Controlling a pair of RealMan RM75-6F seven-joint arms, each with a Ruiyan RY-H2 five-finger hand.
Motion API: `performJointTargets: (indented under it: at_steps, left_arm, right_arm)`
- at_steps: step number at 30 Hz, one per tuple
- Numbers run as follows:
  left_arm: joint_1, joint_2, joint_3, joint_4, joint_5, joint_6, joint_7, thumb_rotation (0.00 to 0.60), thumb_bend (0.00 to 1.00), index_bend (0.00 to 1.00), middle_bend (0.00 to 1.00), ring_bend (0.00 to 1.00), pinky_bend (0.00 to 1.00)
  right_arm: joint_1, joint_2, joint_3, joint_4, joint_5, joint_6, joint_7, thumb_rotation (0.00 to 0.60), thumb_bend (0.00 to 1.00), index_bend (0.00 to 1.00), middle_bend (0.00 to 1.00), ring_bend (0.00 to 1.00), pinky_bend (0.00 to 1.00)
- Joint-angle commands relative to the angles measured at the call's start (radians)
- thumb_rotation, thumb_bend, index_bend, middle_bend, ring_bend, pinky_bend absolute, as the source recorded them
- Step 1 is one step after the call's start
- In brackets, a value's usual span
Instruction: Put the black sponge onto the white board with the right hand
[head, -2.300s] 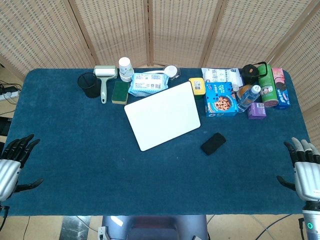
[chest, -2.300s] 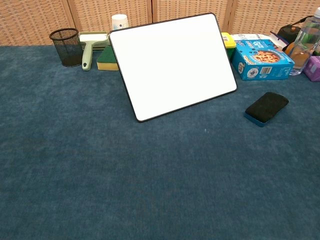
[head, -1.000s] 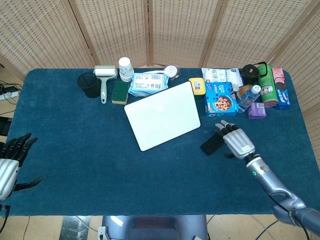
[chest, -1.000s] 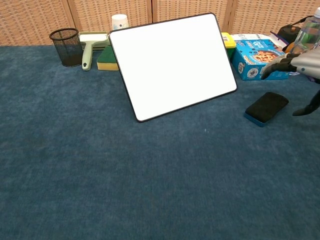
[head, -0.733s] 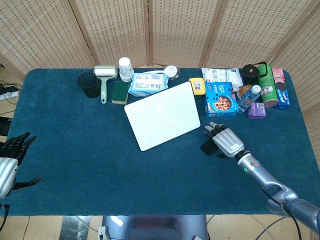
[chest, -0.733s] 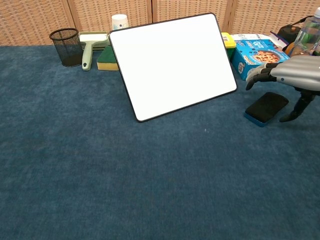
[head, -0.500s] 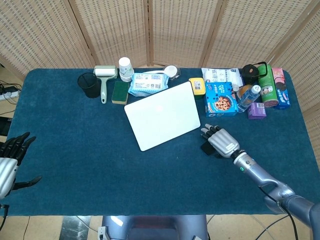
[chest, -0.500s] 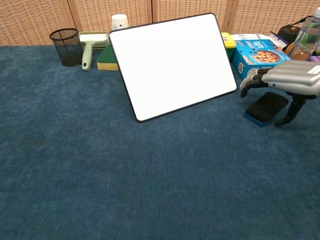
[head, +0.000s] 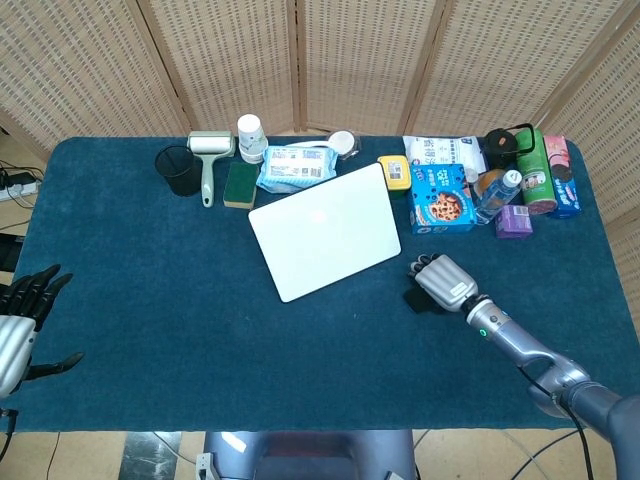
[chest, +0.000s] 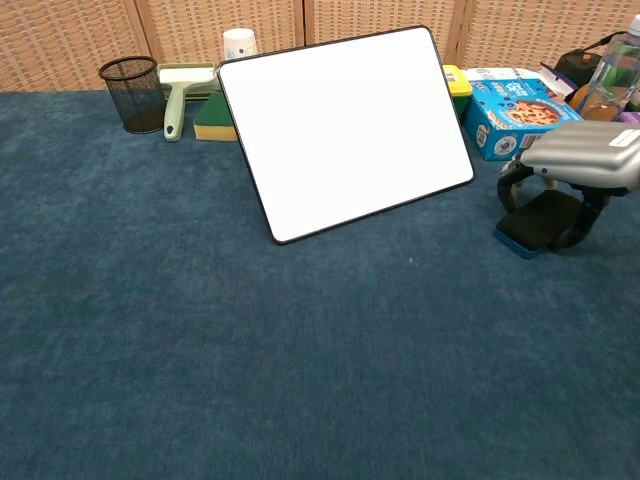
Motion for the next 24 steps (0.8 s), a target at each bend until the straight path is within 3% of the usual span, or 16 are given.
performJointTargets:
  at_steps: [1,12,24]
  left_arm:
    - [0.000,0.000,0.000,0.000,0.000,0.000,0.001,0.600,0.14,0.00,0.00,0.00,0.03]
    - [-0.002,0.001,-0.001,0.000,-0.002,-0.003,-0.001,0.600,0.14,0.00,0.00,0.00,0.03]
    - [-0.003,-0.001,0.004,-0.001,0.009,-0.007,0.004,0.600,0.14,0.00,0.00,0.00,0.03]
  right_arm:
    - [-0.004,-0.014,-0.004,0.020,-0.004,0.035,0.007,0.600,0.20,0.51,0.47,0.42,0.51]
    - [-0.029,-0.049,0.005,0.082,-0.007,0.183,0.040,0.600,0.23,0.57,0.52,0.48,0.56]
    - [-0.031,-0.126,0.169,0.038,0.136,0.297,-0.042,0.600,0.24,0.58,0.54,0.48,0.57]
